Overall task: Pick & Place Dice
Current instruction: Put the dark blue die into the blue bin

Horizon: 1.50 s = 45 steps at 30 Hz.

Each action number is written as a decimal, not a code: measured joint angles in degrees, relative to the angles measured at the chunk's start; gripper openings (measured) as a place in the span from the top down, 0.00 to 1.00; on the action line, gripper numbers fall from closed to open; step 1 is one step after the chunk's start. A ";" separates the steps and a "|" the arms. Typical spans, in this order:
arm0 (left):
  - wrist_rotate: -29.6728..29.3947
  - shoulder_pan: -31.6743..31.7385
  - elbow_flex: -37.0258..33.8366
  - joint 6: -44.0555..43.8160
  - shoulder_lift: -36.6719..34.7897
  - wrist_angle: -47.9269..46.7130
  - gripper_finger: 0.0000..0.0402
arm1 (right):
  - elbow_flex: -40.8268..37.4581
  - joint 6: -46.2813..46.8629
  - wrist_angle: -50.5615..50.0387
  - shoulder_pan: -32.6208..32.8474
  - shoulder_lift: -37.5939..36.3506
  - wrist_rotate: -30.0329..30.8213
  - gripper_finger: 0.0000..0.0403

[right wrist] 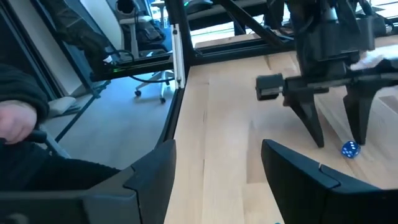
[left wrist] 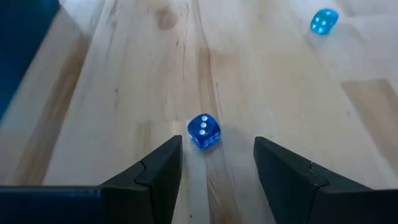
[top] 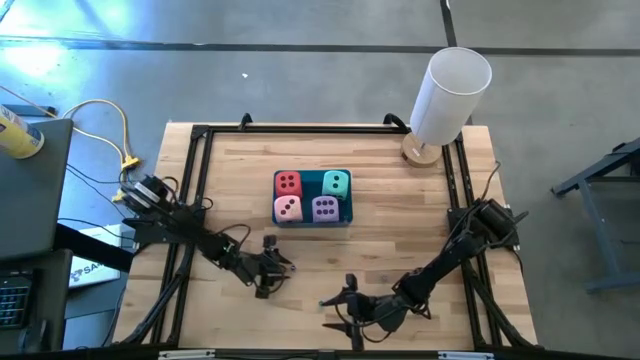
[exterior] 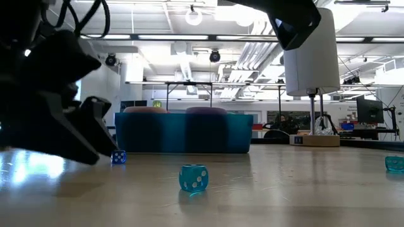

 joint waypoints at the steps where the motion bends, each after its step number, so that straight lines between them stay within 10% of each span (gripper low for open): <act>1: -0.02 0.09 -0.02 -0.04 1.03 1.55 0.53 | 0.00 0.00 0.02 0.00 0.00 0.01 0.43; 17: -0.28 0.59 0.13 -0.26 4.82 6.19 0.53 | 0.00 -0.20 0.00 -0.07 0.00 -0.01 0.43; 45: -1.39 -0.22 -0.11 -6.23 4.46 9.28 0.87 | 0.00 -2.81 -1.17 -3.06 -0.02 -2.16 0.43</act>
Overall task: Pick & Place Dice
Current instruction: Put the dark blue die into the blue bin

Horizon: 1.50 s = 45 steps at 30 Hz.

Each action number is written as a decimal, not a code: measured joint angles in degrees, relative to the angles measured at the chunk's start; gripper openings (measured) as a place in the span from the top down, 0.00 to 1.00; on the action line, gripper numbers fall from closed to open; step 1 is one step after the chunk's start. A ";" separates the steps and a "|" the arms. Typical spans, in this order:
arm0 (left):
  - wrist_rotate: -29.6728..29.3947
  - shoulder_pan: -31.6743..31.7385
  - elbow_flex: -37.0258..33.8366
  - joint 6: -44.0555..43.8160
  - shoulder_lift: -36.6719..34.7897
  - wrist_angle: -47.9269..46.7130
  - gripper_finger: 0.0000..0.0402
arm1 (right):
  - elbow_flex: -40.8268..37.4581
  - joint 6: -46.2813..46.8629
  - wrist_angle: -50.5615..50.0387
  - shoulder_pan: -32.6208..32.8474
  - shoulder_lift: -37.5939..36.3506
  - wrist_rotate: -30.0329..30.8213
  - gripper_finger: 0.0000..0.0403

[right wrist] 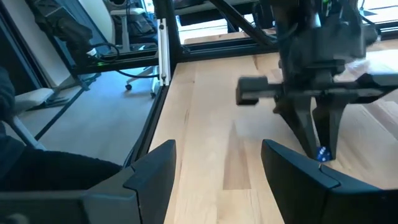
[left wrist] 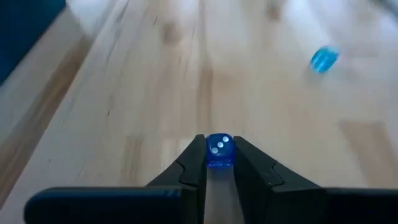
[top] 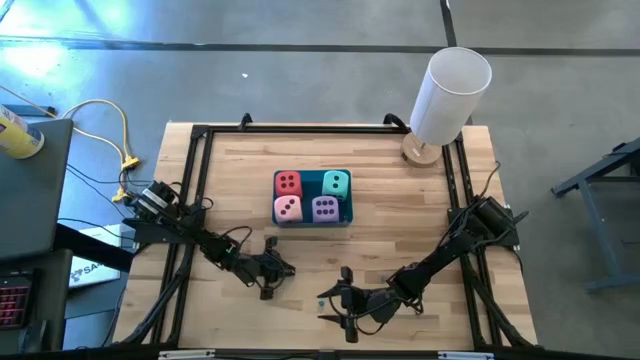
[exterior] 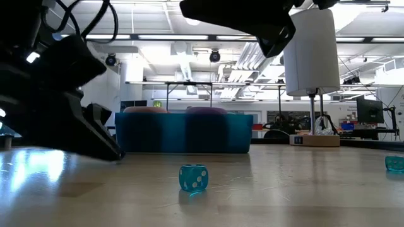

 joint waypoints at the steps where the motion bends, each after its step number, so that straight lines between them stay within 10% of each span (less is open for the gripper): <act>1: -0.01 -0.04 0.00 -0.05 -0.92 0.35 0.87 | 0.00 -0.02 -0.06 0.00 0.00 0.01 0.43; 9: -1.32 1.27 0.09 2.32 -10.95 -1.91 0.87 | 0.00 -0.72 -0.22 0.00 -0.02 -0.01 0.43; 24: -7.62 15.79 0.17 2.29 -35.81 -37.43 0.87 | 0.00 -0.96 -0.22 -0.01 -0.02 0.01 0.43; 45: -4.30 27.01 0.24 2.19 -35.49 -39.83 0.86 | 0.00 -1.49 -0.29 -0.02 -0.04 0.19 0.43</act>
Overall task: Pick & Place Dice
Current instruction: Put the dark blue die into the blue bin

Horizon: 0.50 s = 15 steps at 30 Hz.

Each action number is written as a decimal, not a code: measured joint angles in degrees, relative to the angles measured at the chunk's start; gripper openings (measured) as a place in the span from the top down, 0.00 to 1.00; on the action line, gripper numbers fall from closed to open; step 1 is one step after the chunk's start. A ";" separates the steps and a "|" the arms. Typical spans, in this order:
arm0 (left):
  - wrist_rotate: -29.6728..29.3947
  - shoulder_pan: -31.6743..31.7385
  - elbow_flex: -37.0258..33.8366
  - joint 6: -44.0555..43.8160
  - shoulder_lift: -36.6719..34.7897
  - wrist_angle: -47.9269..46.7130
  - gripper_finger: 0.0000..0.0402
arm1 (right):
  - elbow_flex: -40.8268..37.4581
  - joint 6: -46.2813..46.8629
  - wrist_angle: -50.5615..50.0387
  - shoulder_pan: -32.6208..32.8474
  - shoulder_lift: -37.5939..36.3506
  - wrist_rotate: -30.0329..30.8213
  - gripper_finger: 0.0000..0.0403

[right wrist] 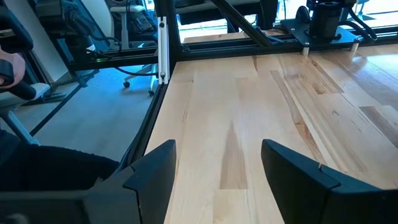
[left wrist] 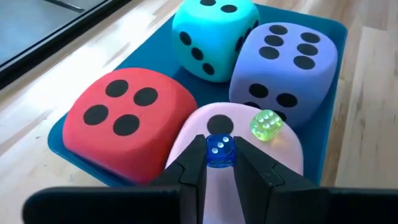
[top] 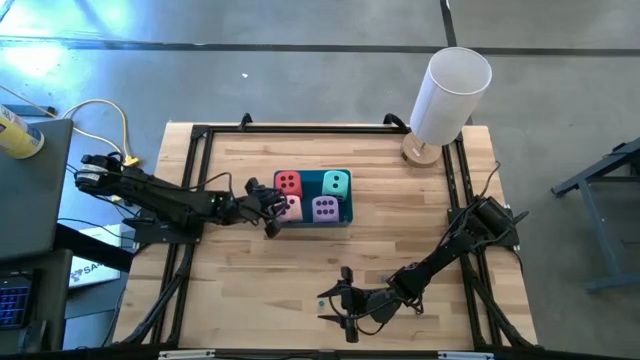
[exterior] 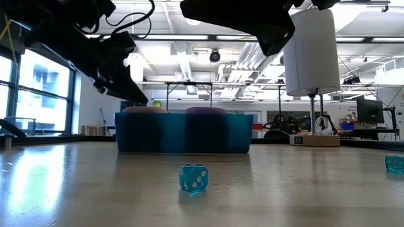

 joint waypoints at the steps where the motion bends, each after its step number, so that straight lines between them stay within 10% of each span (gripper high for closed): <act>1: 0.02 0.00 0.00 -0.11 0.00 0.10 0.86 | 0.00 0.00 0.02 0.00 0.00 0.00 0.43; 15: 2.32 -0.04 0.11 -0.99 5.91 7.07 0.86 | 0.00 -0.02 -0.83 -1.27 0.00 -0.14 0.43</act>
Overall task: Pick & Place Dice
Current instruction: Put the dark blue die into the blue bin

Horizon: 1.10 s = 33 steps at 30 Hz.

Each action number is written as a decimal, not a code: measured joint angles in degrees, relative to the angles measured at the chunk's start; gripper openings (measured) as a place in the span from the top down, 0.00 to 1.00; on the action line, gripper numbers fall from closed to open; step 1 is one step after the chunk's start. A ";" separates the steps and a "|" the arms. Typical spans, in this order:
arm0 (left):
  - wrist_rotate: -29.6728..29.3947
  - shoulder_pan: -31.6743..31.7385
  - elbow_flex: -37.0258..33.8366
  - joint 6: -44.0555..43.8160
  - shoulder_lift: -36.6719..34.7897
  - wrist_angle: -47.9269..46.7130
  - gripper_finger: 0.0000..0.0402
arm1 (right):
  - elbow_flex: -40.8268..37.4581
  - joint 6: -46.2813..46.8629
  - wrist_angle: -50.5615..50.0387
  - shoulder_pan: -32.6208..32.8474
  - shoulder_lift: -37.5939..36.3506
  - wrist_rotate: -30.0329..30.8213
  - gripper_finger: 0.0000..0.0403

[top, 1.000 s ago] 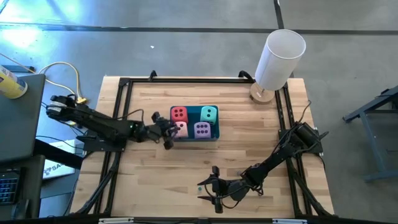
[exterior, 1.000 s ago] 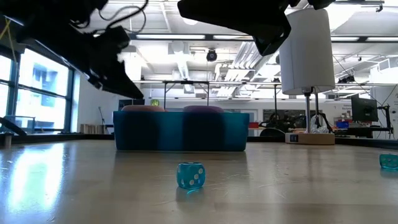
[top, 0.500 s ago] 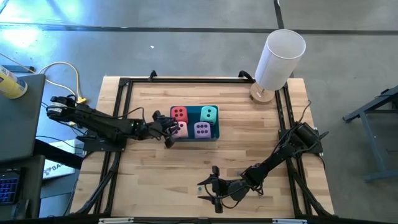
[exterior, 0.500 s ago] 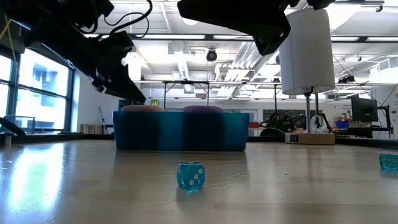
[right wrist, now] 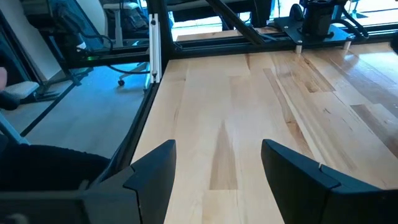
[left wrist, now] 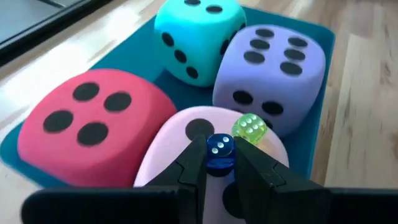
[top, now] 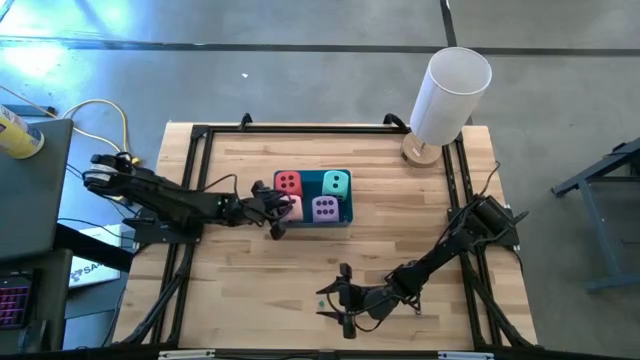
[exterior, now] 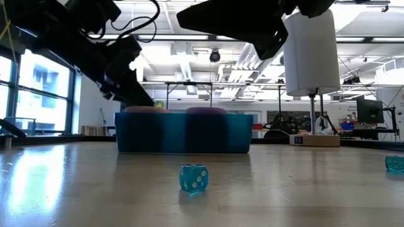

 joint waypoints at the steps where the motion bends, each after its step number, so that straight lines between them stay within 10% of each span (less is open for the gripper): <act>1: -0.29 -0.13 0.06 -0.01 0.88 0.98 0.86 | 0.01 0.00 -0.25 -0.07 0.00 -0.04 0.43; 33: 2.08 -3.81 -0.09 0.88 4.52 11.48 0.85 | 0.02 -0.20 -1.09 -0.21 0.00 -1.14 0.43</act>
